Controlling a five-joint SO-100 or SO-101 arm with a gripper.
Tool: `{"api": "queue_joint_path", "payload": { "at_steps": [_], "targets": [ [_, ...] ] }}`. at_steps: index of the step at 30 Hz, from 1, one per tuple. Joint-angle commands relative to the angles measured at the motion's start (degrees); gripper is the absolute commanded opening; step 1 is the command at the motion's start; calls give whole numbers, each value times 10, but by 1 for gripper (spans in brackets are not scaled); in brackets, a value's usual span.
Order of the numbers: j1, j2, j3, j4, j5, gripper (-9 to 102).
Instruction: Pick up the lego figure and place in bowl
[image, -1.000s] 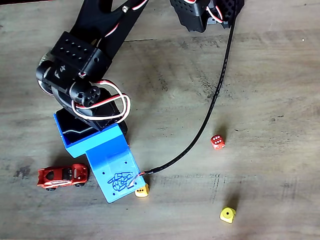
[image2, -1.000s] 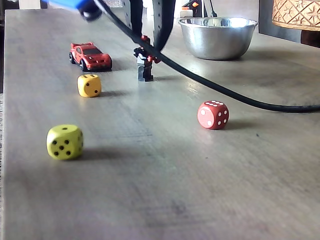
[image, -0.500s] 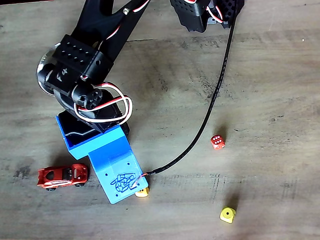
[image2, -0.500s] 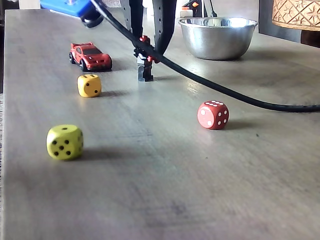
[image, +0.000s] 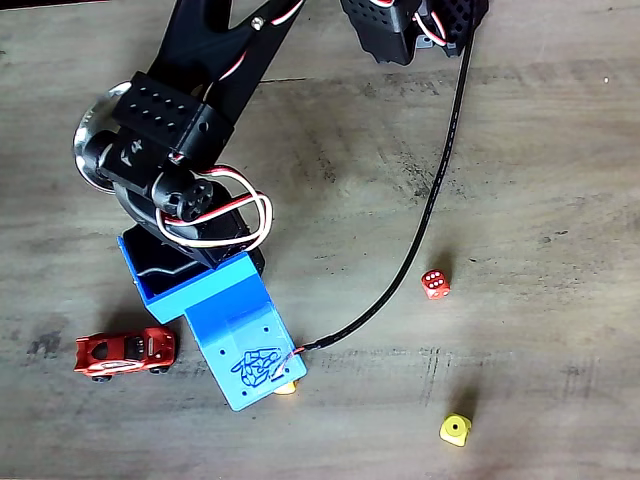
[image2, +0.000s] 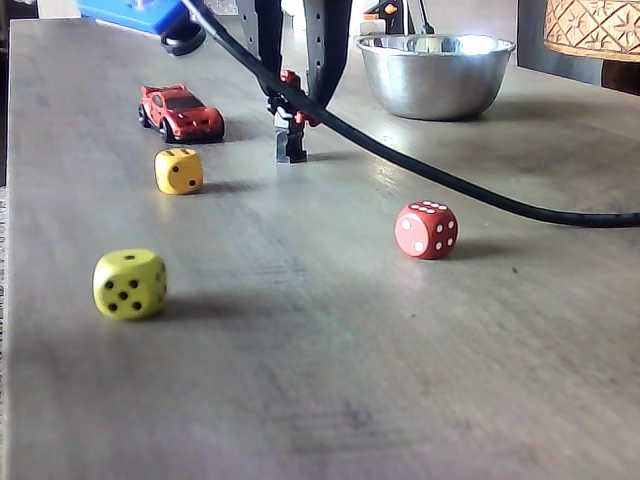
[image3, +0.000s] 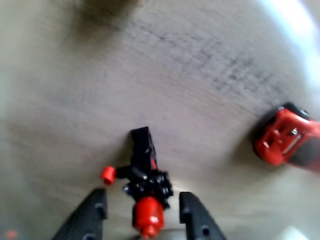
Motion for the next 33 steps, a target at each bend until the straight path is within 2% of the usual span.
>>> {"api": "queue_joint_path", "payload": {
  "at_steps": [1,23,33],
  "targets": [
    [-3,-1,-31,-6,-3,17],
    [-1,-16,-31,-7,-3,16],
    [4,-47,-31,-71,-3,16]
  ]
}}
